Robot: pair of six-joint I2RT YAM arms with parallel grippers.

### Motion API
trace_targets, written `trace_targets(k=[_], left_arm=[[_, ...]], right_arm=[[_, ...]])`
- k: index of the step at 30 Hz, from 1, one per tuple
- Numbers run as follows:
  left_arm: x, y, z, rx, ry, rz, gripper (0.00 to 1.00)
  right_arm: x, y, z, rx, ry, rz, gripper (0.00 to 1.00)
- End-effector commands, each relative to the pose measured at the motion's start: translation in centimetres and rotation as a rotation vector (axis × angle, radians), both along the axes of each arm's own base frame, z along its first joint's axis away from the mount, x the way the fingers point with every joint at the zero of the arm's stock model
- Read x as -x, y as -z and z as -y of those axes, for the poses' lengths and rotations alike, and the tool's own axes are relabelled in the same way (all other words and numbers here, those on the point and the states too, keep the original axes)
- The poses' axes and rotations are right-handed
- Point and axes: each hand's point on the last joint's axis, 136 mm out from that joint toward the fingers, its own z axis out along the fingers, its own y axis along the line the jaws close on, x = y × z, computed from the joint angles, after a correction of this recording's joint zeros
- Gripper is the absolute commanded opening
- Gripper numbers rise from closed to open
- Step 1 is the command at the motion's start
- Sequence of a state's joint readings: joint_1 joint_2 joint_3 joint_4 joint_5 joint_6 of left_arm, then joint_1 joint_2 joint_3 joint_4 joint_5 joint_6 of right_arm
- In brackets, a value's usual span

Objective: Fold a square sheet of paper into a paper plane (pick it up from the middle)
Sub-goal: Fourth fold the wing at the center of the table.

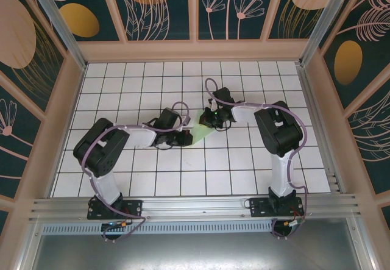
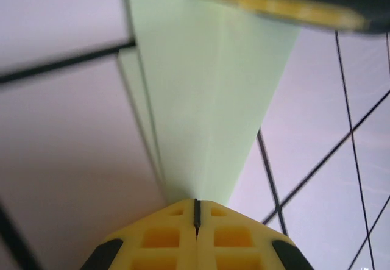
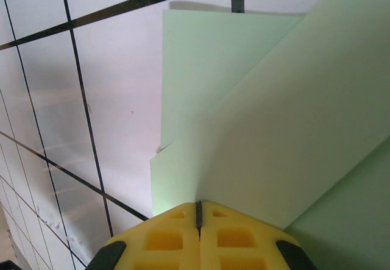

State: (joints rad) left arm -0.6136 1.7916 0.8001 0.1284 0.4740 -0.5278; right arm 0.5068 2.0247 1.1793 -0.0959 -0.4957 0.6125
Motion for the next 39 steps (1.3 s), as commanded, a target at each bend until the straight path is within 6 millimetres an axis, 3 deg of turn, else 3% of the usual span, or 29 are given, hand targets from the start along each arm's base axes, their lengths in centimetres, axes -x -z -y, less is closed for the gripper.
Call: trace_targets(k=[1,3,10,13,18,20,25,33,39], left_arm=[[4.5,2.0,-2.6,-0.075,0.032,-0.135,0.00],[4.8,1.7,-2.7,-0.069,0.037,-0.129,0.00],[0.4,-5.7,-0.3,0.078,-0.019,0.100,0.00],[-1.2,-6.9,0.3,0.109,-0.052,0.144,0.00],[-2.7,-5.2,1.3,0.096,-0.086,0.086,0.00],[-3.0,-3.6,1.3,0.068,-0.106,0.050,0.00],[-3.7,-2.1,1.1,0.015,-0.123,0.035,0.04],[-4.6,-2.0,0.4,-0.028,-0.174,0.051,0.20],[-5.2,-2.5,-0.1,-0.051,-0.214,0.072,0.34]], right_arm=[[3.4,7.1,3.4,0.219,0.035,-0.157,0.00],[3.3,7.0,3.4,0.218,0.035,-0.155,0.00],[2.4,5.4,2.5,0.177,0.024,-0.112,0.00],[1.4,3.6,1.6,0.131,0.013,-0.067,0.00],[-1.2,-1.4,-0.4,0.025,0.016,0.041,0.12],[-2.2,-3.5,-0.8,-0.001,0.032,0.081,0.15],[-3.1,-6.2,0.1,-0.011,0.106,0.124,0.23],[-1.7,-5.6,3.8,0.051,0.276,0.110,0.44],[-1.3,-4.1,3.4,0.048,0.250,0.069,0.50]])
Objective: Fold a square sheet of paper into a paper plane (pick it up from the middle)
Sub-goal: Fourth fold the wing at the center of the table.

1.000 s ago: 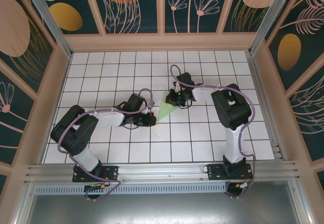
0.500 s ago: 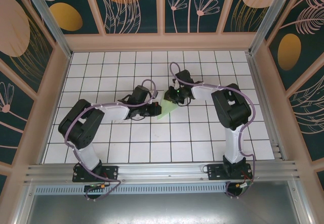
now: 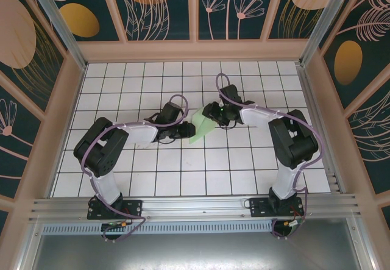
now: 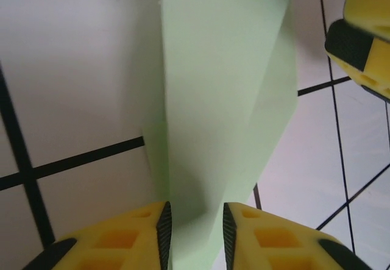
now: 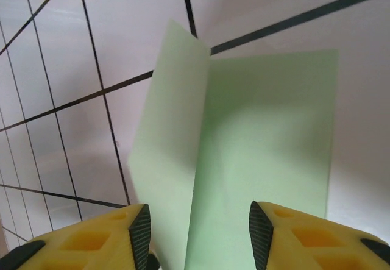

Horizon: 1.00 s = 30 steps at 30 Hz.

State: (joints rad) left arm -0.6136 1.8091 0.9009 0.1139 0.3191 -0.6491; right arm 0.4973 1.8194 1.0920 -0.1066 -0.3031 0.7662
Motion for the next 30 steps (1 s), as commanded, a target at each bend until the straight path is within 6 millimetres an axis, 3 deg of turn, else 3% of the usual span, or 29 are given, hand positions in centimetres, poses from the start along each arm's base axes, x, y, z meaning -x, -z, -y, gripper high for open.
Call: trace_targets(k=[1,12,22,27,30], left_arm=[[-0.9,-1.1,-0.4,-0.022,-0.038,0.028,0.36],[-2.1,-2.4,-3.0,-0.036,-0.127,0.057,0.63],[-3.2,-6.1,-7.0,0.035,-0.278,0.155,0.98],[-3.3,-7.4,-8.2,0.067,-0.329,0.168,0.98],[-3.3,-7.4,-8.4,0.085,-0.331,0.153,0.99]], right_arm=[[-0.3,0.6,-0.4,-0.011,0.001,-0.004,0.50],[-0.1,1.4,-3.4,-0.046,-0.107,-0.014,0.44],[0.7,-0.1,-4.8,-0.160,-0.149,0.048,0.40],[1.0,0.1,-4.7,-0.180,-0.141,0.058,0.37],[1.9,0.4,-5.7,-0.189,-0.165,0.061,0.35]])
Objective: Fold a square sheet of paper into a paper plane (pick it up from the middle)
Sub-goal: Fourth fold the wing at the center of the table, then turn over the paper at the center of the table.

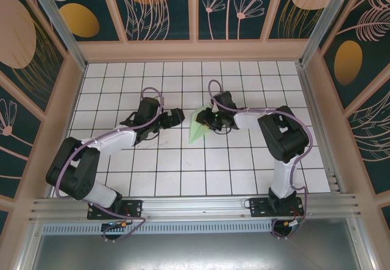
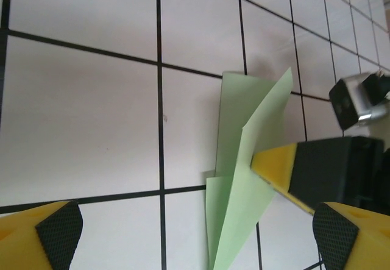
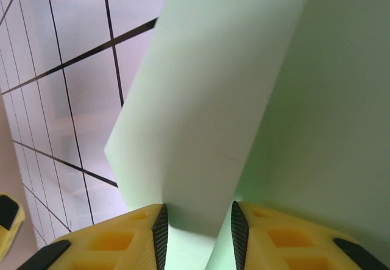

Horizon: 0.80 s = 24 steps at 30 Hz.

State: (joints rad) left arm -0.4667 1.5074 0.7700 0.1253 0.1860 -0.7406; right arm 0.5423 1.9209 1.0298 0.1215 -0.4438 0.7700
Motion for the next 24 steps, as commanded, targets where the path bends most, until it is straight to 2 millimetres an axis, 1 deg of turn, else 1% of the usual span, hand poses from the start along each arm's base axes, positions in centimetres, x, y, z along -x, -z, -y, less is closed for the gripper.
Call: trace_targets(k=[1,6,8,10,12,15,17,18,19,22,24], left_arm=[[-0.2,-0.3,-0.5,0.038,-0.029,0.001,0.99],[-0.1,-0.1,-0.7,0.059,-0.032,-0.014,0.99],[0.0,0.0,-0.8,0.078,-0.044,-0.031,0.99],[0.2,-0.2,-0.7,0.101,-0.031,-0.043,0.98],[0.3,-0.5,-0.7,0.116,-0.013,-0.050,0.98],[0.5,-1.4,-0.3,0.160,0.019,-0.050,0.99],[0.7,-2.5,0.4,0.208,0.055,-0.043,0.99],[0.8,-3.2,0.8,0.240,0.076,-0.037,0.98],[1.0,-3.9,1.3,0.273,0.100,-0.030,0.99],[1.4,-6.4,2.6,0.365,0.175,0.004,0.98],[1.7,-7.6,3.2,0.413,0.205,0.020,0.98]], right_arm=[[0.5,-2.1,-1.8,-0.066,-0.030,0.058,0.34],[0.8,-1.4,-2.0,-0.077,-0.028,0.053,0.28],[0.7,-1.6,-2.1,-0.086,-0.025,0.057,0.22],[0.6,-2.3,-2.1,-0.095,-0.023,0.080,0.13],[0.2,-3.8,-2.2,-0.126,-0.025,0.122,0.06],[-0.5,-7.1,-2.3,-0.222,-0.037,0.193,0.04],[-0.1,-9.8,-3.2,-0.324,-0.077,0.229,0.03],[-0.9,-11.2,-2.4,-0.374,-0.068,0.253,0.03],[-1.1,-12.3,-2.2,-0.416,-0.071,0.263,0.02],[-1.5,-15.0,-1.8,-0.515,-0.081,0.281,0.02],[-1.5,-16.3,-1.6,-0.568,-0.095,0.286,0.02]])
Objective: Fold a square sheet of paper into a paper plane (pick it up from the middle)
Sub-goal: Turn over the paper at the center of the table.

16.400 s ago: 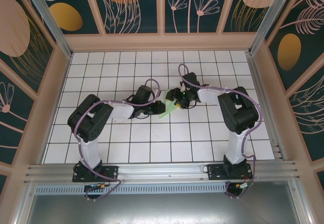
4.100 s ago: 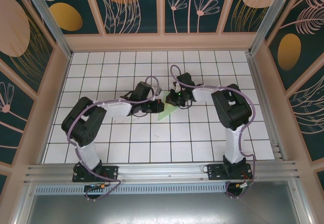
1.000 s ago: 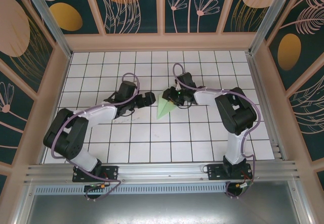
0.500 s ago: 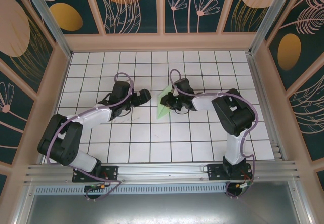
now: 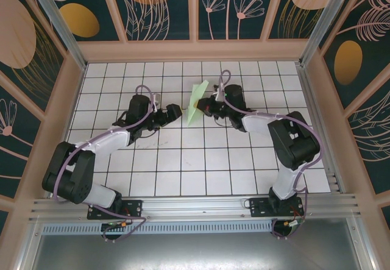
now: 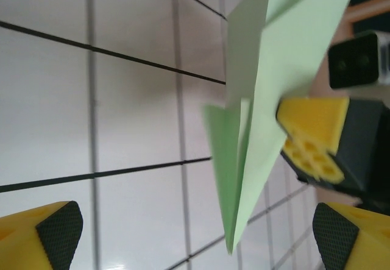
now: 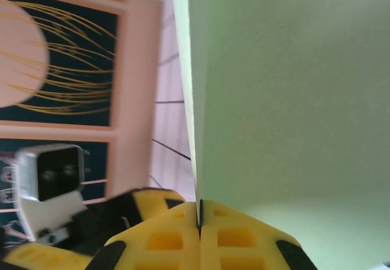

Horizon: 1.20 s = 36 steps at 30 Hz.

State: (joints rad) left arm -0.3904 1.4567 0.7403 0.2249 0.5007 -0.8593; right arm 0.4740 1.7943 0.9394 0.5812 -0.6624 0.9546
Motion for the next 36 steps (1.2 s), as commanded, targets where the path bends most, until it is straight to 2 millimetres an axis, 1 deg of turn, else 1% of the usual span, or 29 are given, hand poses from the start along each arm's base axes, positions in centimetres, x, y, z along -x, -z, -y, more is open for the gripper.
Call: trace_targets(k=[1,4,7,11,14,17,20,22,25,27,28,33,34,36], left_arm=[[0.6,-4.5,1.8,0.163,0.095,0.075,0.99],[0.9,-5.6,2.7,0.242,0.133,0.070,0.98],[0.9,-6.2,3.3,0.298,0.162,0.073,0.98],[0.6,-6.6,3.6,0.326,0.169,0.077,0.95],[0.4,-7.3,3.8,0.371,0.177,0.087,0.90],[0.3,-7.9,4.0,0.395,0.182,0.099,0.81],[0.1,-7.9,3.8,0.385,0.170,0.107,0.68],[0.1,-7.8,3.8,0.369,0.166,0.111,0.59],[0.0,-7.4,3.6,0.349,0.158,0.115,0.49],[-0.1,-7.2,3.6,0.336,0.156,0.116,0.40],[-0.1,-7.1,3.6,0.333,0.156,0.117,0.37],[-0.2,-6.7,3.4,0.309,0.150,0.118,0.22],[-0.3,-6.5,3.4,0.297,0.147,0.117,0.19],[-0.5,-5.9,3.1,0.254,0.135,0.111,0.15]], right_arm=[[0.8,-5.4,-0.4,-0.171,-0.083,0.082,0.02],[1.1,-6.8,-0.7,-0.223,-0.111,0.081,0.03],[1.7,-7.7,-1.3,-0.259,-0.142,0.074,0.03],[2.5,-8.2,-2.3,-0.277,-0.188,0.056,0.04],[2.9,-8.4,-3.0,-0.285,-0.212,0.049,0.04],[3.1,-8.2,-3.4,-0.287,-0.226,0.033,0.04],[3.1,-7.9,-3.5,-0.285,-0.229,0.021,0.04],[3.1,-7.7,-3.5,-0.277,-0.228,0.014,0.04],[3.0,-7.5,-3.4,-0.266,-0.227,0.011,0.05],[3.0,-7.3,-3.3,-0.255,-0.224,0.008,0.06],[2.9,-7.2,-3.4,-0.251,-0.223,0.005,0.06],[2.8,-6.9,-3.2,-0.224,-0.220,-0.006,0.12],[2.6,-6.7,-3.1,-0.212,-0.213,-0.007,0.14],[1.9,-5.8,-2.2,-0.154,-0.170,-0.022,0.21]])
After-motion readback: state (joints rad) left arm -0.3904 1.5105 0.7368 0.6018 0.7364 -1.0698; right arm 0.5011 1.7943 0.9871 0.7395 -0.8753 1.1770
